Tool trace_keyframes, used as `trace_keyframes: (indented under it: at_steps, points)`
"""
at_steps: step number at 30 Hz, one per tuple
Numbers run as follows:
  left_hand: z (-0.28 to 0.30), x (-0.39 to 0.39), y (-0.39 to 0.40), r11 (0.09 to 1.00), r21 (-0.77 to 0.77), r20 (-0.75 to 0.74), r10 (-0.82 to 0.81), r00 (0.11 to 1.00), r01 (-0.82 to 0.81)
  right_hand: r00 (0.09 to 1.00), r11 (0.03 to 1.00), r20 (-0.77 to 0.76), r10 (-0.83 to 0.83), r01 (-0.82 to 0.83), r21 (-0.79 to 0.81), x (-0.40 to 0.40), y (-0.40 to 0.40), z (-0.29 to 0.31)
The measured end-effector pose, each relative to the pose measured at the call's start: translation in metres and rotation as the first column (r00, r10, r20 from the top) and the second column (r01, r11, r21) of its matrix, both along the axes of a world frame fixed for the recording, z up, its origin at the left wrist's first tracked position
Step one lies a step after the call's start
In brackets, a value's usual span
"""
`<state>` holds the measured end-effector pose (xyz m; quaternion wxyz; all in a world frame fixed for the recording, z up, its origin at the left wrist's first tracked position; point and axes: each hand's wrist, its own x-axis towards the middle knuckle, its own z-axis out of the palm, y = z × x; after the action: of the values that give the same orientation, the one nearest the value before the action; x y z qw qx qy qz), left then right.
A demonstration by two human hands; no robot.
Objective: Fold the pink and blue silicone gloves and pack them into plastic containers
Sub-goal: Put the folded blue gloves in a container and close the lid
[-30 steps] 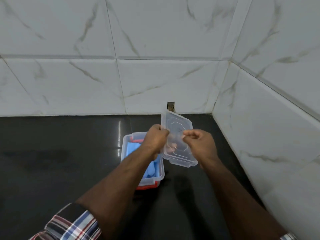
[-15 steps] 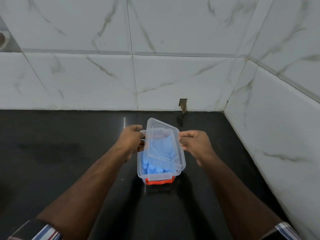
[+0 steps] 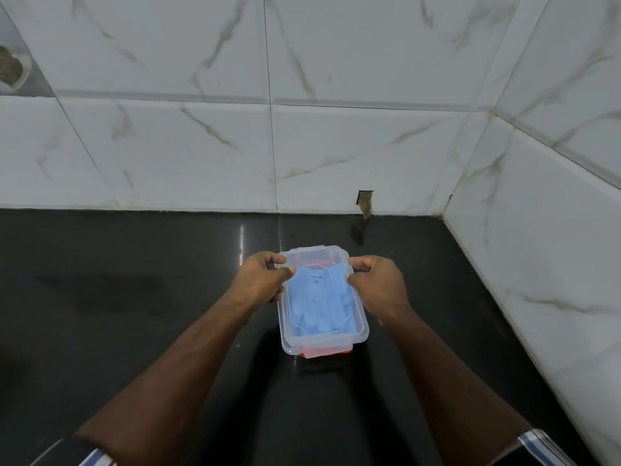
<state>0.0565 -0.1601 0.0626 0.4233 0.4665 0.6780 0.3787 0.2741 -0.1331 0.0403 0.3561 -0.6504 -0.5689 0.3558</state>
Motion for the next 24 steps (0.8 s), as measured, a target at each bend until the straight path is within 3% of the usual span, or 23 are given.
trace_keyframes:
  at_steps: [3, 17, 24]
  points:
    - [-0.005, -0.003, -0.003, 1.0, 0.029, -0.159, -0.005, 0.987, 0.01, 0.992, 0.999, 0.125, 0.002, -0.008, 0.044, -0.002, -0.002, -0.006]
    - [-0.008, 0.0, 0.006, 0.996, 0.023, -0.149, -0.085, 0.985, 0.089, 0.972, 0.986, 0.221, -0.081, 0.046, 0.161, -0.007, 0.001, -0.023]
    - [-0.009, 0.0, 0.007, 0.994, 0.015, -0.176, -0.104, 0.979, 0.109, 0.967, 0.99, 0.249, -0.059, 0.024, 0.141, -0.009, 0.002, -0.026]
